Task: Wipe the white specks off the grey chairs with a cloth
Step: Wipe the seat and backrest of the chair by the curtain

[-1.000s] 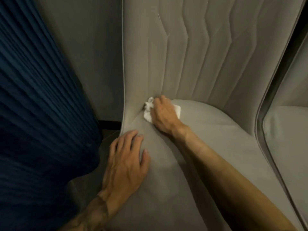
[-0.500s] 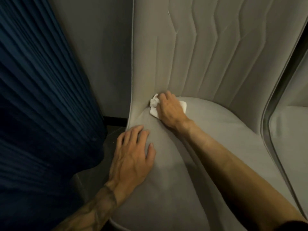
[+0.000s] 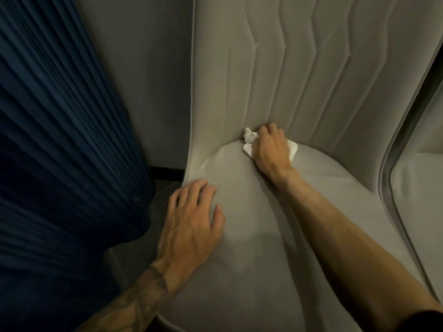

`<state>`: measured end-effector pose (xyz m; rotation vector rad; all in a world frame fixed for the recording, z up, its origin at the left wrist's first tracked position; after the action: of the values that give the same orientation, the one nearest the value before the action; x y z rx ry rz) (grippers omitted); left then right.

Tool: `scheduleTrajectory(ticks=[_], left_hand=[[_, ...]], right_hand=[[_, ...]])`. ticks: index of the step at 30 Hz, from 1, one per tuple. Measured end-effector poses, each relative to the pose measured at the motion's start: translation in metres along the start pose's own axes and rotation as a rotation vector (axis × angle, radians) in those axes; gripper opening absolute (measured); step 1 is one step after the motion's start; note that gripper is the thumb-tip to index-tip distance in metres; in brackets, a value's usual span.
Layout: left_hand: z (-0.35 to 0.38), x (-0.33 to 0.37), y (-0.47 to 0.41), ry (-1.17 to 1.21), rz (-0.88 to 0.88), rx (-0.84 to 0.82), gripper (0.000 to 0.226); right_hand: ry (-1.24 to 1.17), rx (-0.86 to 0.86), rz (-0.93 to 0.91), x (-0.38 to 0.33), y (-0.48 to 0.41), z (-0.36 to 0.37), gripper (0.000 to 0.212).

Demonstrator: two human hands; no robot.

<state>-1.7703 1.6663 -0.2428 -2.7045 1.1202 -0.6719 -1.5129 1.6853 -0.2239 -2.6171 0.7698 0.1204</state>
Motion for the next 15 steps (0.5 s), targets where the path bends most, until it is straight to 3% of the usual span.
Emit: scheduleTrajectory(ticks=[2, 7, 12, 15], left_hand=[[0.001, 0.000, 0.000, -0.003, 0.007, -0.002, 0.042], [0.005, -0.002, 0.000, -0.027, -0.012, -0.043, 0.046], [0.005, -0.002, -0.001, 0.000, -0.006, -0.040, 0.046], [0.006, -0.003, -0.004, 0.027, -0.024, -0.050, 0.045]], right_hand=[[-0.031, -0.004, 0.027, -0.022, 0.003, 0.006, 0.030], [-0.112, -0.074, -0.284, -0.077, 0.018, 0.016, 0.027], [-0.151, -0.055, -0.136, -0.051, 0.009, 0.005, 0.023], [-0.322, -0.136, -0.337, -0.102, 0.039, 0.010, 0.016]])
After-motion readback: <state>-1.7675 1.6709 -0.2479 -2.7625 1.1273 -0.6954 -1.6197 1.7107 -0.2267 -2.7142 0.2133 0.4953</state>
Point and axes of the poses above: each hand's wrist, its own y-axis away from the middle knuckle, its own z-axis out of the palm, x = y × z, the point moved 10 cm from there along -y, towards the middle knuckle, and after that the axes turned 4 degrees about -z, right-handed, at the moved point
